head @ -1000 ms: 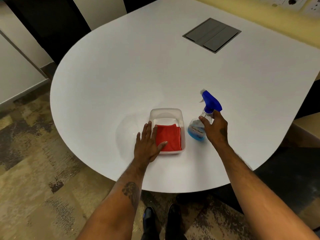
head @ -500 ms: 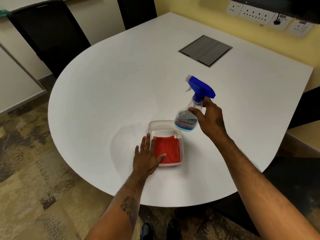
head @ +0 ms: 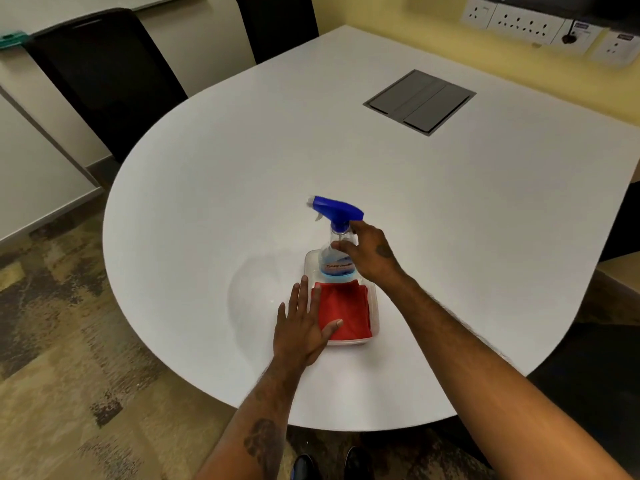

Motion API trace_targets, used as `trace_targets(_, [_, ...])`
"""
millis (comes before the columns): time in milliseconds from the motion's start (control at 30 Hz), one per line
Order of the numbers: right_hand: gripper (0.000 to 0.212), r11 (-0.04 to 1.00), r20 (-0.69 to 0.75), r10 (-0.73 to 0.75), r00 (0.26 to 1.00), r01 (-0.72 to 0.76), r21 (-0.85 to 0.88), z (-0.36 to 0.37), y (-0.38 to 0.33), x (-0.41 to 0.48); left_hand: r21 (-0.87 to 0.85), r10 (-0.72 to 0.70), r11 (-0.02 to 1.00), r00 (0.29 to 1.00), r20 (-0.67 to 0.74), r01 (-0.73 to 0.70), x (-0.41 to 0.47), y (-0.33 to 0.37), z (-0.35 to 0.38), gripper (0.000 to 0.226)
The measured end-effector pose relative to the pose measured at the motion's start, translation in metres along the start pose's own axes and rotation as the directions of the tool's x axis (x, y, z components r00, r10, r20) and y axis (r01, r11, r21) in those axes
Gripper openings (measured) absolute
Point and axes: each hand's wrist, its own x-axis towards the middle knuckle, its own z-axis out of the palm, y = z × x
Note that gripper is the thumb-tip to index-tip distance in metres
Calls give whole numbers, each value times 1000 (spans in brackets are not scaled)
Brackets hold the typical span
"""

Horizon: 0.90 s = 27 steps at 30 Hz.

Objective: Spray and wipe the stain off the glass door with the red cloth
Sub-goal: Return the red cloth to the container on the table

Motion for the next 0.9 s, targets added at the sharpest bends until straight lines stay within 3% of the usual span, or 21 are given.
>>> trace_targets(467, [49,995,75,102,992,-103,2,12,7,14,26,-22,999,999,35,21,2,2,-2,105])
trace_targets(900, [72,986,36,160,986,-158,-46,-1,19,-14,41,-22,999,1000,6,22,-14,1,-30,101])
